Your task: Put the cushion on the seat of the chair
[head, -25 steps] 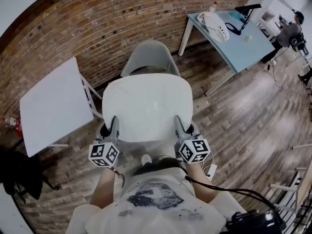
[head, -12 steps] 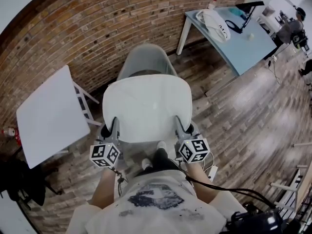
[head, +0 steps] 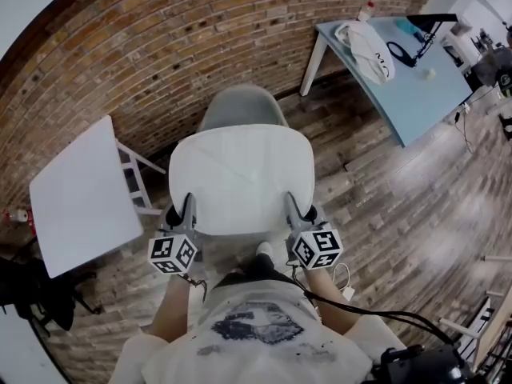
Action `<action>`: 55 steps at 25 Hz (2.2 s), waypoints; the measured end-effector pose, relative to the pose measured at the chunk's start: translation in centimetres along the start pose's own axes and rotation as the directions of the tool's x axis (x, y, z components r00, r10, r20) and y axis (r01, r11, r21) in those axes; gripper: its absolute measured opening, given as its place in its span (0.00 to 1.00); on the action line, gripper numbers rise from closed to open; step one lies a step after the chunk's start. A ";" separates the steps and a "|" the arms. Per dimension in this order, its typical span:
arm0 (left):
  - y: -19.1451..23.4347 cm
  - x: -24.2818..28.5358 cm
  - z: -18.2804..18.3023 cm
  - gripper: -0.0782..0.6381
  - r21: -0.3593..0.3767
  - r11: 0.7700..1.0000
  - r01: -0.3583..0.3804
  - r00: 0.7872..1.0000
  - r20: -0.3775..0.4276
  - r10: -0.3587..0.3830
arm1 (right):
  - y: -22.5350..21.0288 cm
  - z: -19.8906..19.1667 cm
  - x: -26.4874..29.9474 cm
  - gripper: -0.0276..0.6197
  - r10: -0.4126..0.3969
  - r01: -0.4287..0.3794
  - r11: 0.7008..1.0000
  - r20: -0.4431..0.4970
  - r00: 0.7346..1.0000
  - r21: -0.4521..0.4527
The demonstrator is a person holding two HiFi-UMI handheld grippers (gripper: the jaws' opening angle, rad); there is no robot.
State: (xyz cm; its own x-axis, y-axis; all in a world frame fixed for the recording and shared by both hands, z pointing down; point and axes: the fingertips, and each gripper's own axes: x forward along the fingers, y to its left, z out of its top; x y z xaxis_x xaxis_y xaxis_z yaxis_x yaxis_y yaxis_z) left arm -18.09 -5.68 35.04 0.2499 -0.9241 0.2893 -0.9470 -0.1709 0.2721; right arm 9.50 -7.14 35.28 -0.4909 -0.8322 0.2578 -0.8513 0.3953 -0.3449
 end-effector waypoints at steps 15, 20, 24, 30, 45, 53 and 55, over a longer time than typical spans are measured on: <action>3.4 7.1 -2.0 0.20 -0.001 1.000 0.016 0.998 -0.067 -0.016 | -3.1 -2.4 6.8 0.14 -0.039 0.040 0.999 -0.049 0.998 0.019; 5.6 10.0 -4.6 0.20 -0.010 0.999 0.047 0.993 -0.108 -0.048 | -3.8 -5.1 8.9 0.14 -0.089 0.090 0.996 -0.068 0.994 0.013; 8.0 12.4 -7.7 0.20 -0.003 0.998 0.056 0.988 -0.142 -0.056 | -4.6 -8.5 11.2 0.15 -0.120 0.121 0.993 -0.094 0.988 0.005; 9.3 15.6 -13.4 0.20 0.003 0.999 0.043 0.982 -0.183 -0.042 | -7.5 -13.4 13.9 0.15 -0.166 0.159 0.986 -0.144 0.976 -0.057; 13.7 22.4 -26.7 0.20 0.045 0.999 0.022 0.965 -0.261 -0.010 | -14.2 -26.9 19.9 0.15 -0.191 0.189 0.982 -0.219 0.957 -0.029; 15.9 25.0 -32.1 0.20 0.054 0.999 0.010 0.959 -0.282 0.006 | -16.6 -32.6 22.6 0.15 -0.196 0.197 0.980 -0.239 0.951 -0.021; 16.2 25.4 -33.4 0.20 0.054 0.998 0.008 0.957 -0.289 0.008 | -17.2 -33.8 22.9 0.15 -0.197 0.199 0.980 -0.247 0.949 -0.018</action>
State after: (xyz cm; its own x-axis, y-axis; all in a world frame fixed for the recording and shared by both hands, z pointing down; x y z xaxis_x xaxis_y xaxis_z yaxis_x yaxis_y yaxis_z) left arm -20.36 -20.53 77.41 0.2901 -0.7869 0.5446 -0.9545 -0.1968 0.2241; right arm 6.61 -19.85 77.58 -0.3437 -0.7717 0.5351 -0.9351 0.2291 -0.2703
